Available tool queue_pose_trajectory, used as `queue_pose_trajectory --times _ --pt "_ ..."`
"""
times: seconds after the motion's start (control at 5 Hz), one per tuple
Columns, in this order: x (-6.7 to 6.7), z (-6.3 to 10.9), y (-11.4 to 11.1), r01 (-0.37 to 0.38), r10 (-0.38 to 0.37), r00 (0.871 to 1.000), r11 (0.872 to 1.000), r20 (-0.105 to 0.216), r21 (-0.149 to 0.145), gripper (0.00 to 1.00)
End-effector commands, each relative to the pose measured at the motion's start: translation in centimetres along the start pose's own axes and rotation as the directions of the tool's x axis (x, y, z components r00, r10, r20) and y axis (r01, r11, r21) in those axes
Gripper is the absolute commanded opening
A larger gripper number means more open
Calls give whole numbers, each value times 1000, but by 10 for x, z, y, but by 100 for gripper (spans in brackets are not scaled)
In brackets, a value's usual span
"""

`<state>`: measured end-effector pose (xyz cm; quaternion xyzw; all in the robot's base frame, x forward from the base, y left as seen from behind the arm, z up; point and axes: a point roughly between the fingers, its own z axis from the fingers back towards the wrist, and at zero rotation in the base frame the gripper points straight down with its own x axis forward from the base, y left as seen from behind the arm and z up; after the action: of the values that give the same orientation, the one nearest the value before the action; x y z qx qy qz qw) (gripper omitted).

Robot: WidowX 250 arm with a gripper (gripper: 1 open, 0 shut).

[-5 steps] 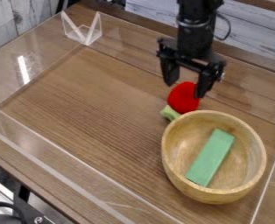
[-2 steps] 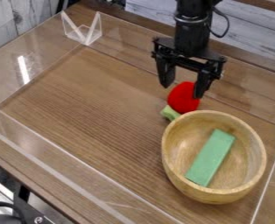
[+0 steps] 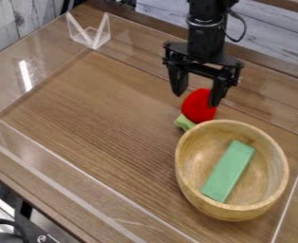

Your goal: Move the red object to the left side of the table

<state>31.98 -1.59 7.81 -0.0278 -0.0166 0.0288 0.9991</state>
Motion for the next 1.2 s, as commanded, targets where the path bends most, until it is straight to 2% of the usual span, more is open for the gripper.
queue_pose_trajectory --times 0.0,0.2,0.6,1.0 --pt "-3 4 -8 44 -44 999 999 21 -7 100" --pt "-7 4 -18 97 -96 995 995 27 -16 100" --pt "12 -3 -13 177 -176 983 984 41 -14 100" --pt "25 -6 -22 159 -159 986 987 52 -7 100"
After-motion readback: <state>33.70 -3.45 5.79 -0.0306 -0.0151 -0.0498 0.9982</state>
